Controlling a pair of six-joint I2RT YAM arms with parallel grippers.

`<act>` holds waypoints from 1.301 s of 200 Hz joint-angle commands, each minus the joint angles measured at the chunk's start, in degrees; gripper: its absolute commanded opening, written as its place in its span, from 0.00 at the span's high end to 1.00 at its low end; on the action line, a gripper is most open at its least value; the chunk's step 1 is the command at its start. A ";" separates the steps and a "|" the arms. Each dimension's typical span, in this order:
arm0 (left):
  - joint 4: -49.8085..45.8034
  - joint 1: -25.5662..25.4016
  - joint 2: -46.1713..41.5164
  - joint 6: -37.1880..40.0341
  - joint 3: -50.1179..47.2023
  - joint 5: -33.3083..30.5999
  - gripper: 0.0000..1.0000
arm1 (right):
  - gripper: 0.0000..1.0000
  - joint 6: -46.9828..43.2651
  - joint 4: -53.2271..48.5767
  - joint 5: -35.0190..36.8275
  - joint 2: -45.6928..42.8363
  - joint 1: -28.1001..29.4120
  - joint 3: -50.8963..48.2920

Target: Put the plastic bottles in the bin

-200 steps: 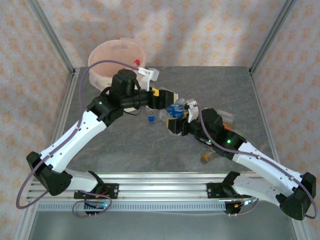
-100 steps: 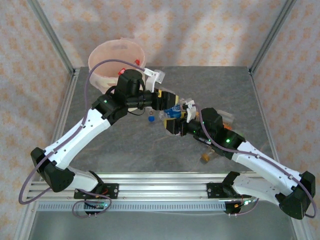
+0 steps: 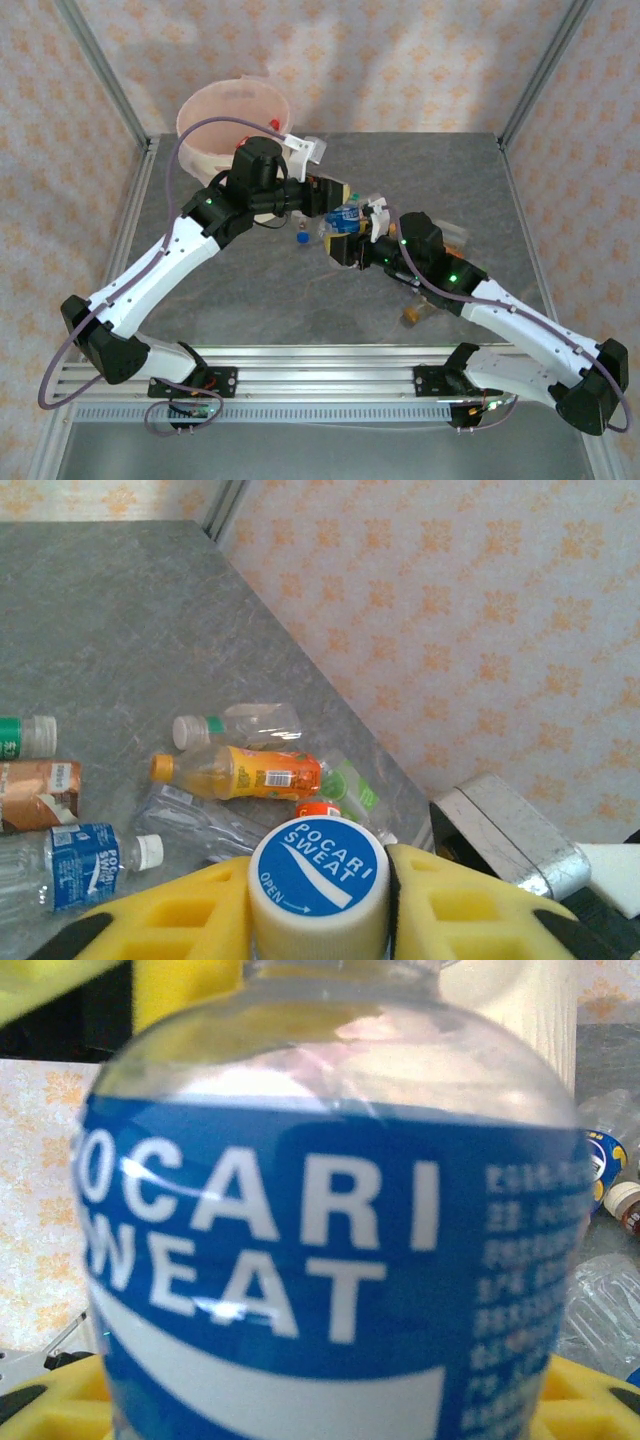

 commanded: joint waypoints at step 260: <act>-7.08 0.52 -2.06 9.59 10.38 -19.56 0.82 | 0.01 4.26 -15.08 14.81 -1.45 0.53 9.10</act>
